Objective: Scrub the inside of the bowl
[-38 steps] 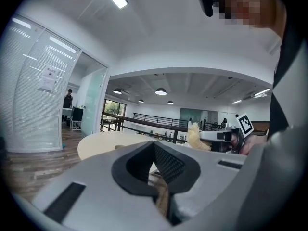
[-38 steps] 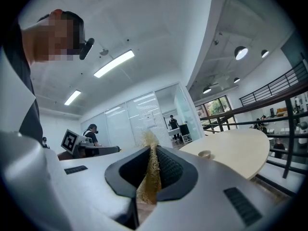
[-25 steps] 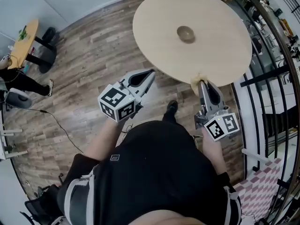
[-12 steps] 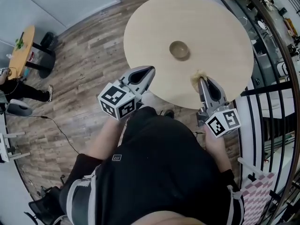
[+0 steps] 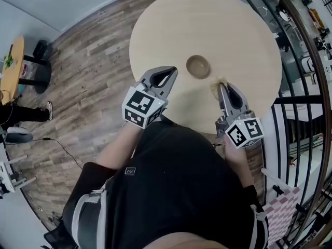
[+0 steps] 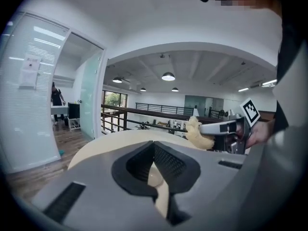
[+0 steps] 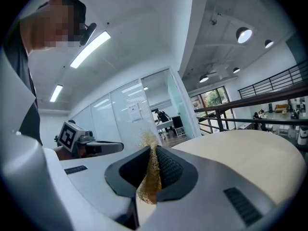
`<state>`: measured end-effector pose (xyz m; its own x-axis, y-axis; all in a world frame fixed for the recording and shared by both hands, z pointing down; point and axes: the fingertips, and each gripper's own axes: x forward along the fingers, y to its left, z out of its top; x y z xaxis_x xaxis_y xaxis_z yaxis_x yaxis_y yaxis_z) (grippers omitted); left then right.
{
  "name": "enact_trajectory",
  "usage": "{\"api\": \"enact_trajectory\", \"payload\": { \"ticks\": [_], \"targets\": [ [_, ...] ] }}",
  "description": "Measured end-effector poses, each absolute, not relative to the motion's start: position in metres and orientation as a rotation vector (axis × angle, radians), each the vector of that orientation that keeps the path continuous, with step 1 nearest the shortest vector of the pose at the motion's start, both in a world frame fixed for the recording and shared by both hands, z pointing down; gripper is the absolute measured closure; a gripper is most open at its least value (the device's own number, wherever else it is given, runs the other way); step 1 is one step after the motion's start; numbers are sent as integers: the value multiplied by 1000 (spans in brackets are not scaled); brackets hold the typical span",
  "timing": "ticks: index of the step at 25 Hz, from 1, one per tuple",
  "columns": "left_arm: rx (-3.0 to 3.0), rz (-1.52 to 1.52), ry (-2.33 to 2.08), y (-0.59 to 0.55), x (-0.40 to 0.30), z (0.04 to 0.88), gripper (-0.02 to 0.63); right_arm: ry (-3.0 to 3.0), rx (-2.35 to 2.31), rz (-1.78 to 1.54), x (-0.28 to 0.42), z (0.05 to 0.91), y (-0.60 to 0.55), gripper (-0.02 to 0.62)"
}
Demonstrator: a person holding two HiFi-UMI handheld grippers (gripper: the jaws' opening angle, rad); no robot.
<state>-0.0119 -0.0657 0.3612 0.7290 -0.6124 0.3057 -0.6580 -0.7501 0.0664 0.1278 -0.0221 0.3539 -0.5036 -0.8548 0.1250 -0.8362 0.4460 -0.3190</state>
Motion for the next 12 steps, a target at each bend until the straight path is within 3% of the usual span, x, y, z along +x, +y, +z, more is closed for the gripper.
{"api": "enact_trajectory", "payload": {
  "ticks": [12],
  "targets": [
    [2745,519,-676,-135,6,438,598,2666,-1725,-733,106,441,-101,551]
  ]
}}
